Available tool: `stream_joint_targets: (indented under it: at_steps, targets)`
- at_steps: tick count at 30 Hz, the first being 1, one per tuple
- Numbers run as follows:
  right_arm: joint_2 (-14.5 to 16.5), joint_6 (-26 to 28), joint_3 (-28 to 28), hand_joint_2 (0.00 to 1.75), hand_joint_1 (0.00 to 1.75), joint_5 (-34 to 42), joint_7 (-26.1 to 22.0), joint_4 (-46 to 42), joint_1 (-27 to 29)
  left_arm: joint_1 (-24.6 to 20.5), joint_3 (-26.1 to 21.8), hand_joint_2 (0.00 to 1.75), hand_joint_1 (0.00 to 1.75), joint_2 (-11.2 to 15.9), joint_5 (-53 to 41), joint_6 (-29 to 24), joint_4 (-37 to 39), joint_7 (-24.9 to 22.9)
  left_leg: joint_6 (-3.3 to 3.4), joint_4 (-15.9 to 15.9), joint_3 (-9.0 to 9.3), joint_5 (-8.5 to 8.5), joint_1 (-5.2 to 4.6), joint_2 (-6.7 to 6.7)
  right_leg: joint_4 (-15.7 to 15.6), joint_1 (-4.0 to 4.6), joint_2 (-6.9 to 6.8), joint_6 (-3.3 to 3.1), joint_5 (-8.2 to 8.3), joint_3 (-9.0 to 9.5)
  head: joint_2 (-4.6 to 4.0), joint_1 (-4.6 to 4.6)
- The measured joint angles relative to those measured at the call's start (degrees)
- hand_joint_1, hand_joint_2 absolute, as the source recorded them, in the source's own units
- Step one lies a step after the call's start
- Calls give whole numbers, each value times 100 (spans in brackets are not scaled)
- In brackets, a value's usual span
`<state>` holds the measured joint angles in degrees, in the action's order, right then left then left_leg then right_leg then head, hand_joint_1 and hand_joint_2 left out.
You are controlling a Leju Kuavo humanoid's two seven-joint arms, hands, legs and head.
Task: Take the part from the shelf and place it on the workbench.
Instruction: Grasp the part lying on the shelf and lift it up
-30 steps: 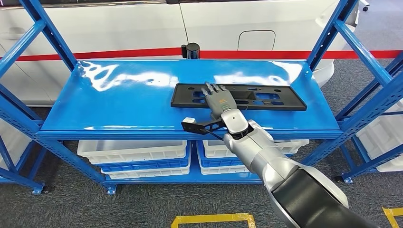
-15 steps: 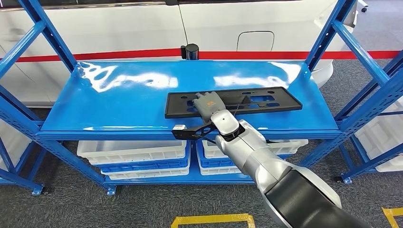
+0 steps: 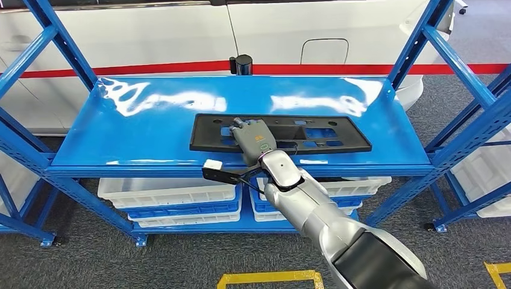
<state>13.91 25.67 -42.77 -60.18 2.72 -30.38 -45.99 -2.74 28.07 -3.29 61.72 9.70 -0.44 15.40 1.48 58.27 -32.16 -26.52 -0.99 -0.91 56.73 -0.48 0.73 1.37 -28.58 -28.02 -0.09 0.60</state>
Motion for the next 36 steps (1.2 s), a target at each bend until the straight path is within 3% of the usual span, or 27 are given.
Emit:
stream_joint_targets:
  at_steps: [13, 21, 28, 32, 34, 36]
  targets:
    - [-322, 184, 526, 175, 175, 510, -409, -2117, 502, 124, 255, 0, 0, -70, 211, 34, 0, 206, 0, 0, -19, 0, -1, -1, 0, -1, 0, 0, 0, -20, 0, -1]
    - [-545, 135, 543, 175, 175, 471, -493, -3436, 801, 166, 392, 0, 0, -105, 359, 46, 1, 248, 0, 0, -25, -1, -1, -1, -1, -1, 0, 0, 0, -26, 0, 0]
    - [-675, 153, 514, 175, 175, 467, -560, -4006, 975, 189, 451, 0, 0, -113, 435, 49, 2, 266, 7, 14, -34, -6, -13, -3, -8, -14, 0, 11, 6, -29, 0, 1]
    - [-710, 163, 495, 175, 175, 459, -610, -4174, 1015, 189, 481, 0, 0, -112, 457, 51, 2, 258, 33, 31, -57, -12, -36, -4, -21, -40, 0, 39, 21, -45, 0, 1]
    - [-717, 163, 488, 175, 175, 473, -628, -4278, 1026, 188, 505, 0, 0, -113, 477, 63, 2, 256, 79, -10, -40, 21, -15, 5, -11, -43, 2, 62, 17, -65, 0, 4]
    - [-729, 160, 479, 175, 175, 503, -656, -4400, 1030, 187, 527, 0, 0, -113, 498, 103, 1, 264, 140, -73, -5, 75, 35, 26, 245, -29, -4, 54, -123, -209, 0, -14]
